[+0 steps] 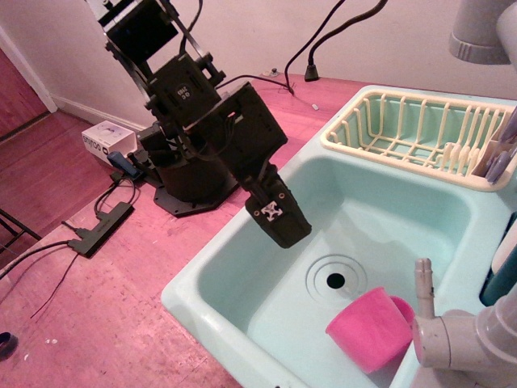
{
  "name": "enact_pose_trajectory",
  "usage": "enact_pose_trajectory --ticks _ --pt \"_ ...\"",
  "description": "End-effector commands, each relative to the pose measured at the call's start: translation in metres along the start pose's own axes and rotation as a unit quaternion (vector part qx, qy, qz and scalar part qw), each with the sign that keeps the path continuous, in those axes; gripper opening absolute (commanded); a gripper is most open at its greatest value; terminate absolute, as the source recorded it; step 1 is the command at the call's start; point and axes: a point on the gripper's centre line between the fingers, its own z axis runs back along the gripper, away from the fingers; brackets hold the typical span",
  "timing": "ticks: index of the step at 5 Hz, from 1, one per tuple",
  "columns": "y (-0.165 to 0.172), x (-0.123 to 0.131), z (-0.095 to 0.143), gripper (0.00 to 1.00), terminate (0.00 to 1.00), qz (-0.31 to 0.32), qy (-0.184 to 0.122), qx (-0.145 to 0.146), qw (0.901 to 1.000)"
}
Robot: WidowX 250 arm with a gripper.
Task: Flip cup upright
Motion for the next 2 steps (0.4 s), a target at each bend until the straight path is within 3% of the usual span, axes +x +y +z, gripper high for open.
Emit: enact_pose_trajectory --ticks 1,2 --pt "0.0 0.0 0.0 1.0 0.0 0.0 0.0 0.0 1.0" --pt "-0.016 0.013 -0.012 1.0 0.0 -0.009 -0.004 -0.011 0.9999"
